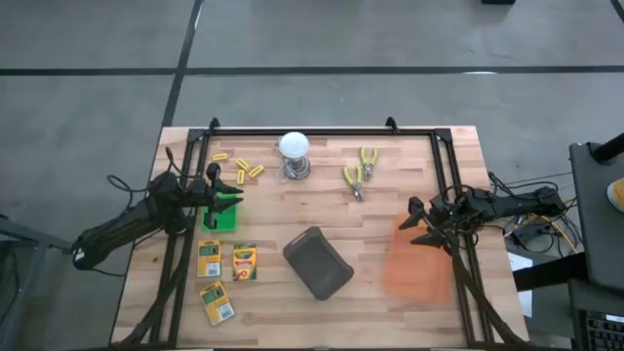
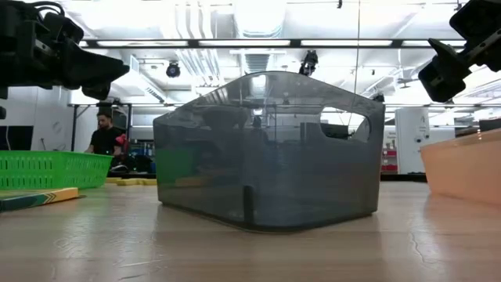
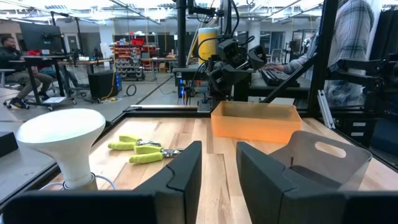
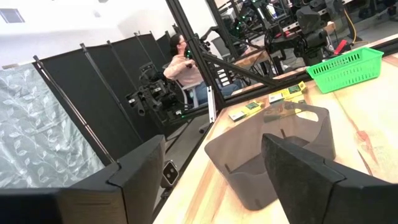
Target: Pick & Place School Supplies
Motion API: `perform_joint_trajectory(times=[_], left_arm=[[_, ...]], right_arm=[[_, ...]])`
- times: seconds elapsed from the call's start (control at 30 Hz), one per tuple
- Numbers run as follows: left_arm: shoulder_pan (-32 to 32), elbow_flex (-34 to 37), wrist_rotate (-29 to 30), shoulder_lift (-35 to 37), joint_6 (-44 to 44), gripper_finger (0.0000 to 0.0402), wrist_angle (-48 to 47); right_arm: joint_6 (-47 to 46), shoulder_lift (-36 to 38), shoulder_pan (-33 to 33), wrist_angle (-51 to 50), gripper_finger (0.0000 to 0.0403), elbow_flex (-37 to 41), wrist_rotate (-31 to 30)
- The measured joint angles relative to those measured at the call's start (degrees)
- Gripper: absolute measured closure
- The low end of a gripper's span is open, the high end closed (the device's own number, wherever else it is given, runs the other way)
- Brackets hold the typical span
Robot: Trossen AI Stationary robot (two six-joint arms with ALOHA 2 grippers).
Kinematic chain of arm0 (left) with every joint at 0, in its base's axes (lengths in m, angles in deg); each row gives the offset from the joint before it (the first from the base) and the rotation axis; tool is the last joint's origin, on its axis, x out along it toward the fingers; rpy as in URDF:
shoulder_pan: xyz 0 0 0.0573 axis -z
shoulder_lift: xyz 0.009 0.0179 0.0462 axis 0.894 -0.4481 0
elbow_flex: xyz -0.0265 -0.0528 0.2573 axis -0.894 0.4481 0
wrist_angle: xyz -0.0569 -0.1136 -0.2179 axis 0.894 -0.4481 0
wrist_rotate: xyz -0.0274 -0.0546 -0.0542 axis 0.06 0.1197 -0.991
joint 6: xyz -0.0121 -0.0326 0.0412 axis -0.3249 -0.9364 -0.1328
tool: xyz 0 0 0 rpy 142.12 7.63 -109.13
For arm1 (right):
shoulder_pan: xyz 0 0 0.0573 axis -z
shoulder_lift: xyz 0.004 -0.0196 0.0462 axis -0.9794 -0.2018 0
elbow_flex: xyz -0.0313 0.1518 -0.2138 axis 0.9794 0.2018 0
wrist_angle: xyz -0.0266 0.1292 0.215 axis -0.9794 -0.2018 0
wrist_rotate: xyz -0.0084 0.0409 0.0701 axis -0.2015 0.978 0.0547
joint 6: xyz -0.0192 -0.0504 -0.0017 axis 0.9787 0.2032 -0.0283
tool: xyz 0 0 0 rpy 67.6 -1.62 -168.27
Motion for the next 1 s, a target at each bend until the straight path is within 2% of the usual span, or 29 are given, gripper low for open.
perform_joint_trajectory(times=[1.0], left_arm=[[0.02, 0.00, -0.01, -0.01, 0.00, 0.0296, 0.01]], right_arm=[[0.00, 0.07, -0.01, 0.00, 0.0140, 0.00, -0.01]])
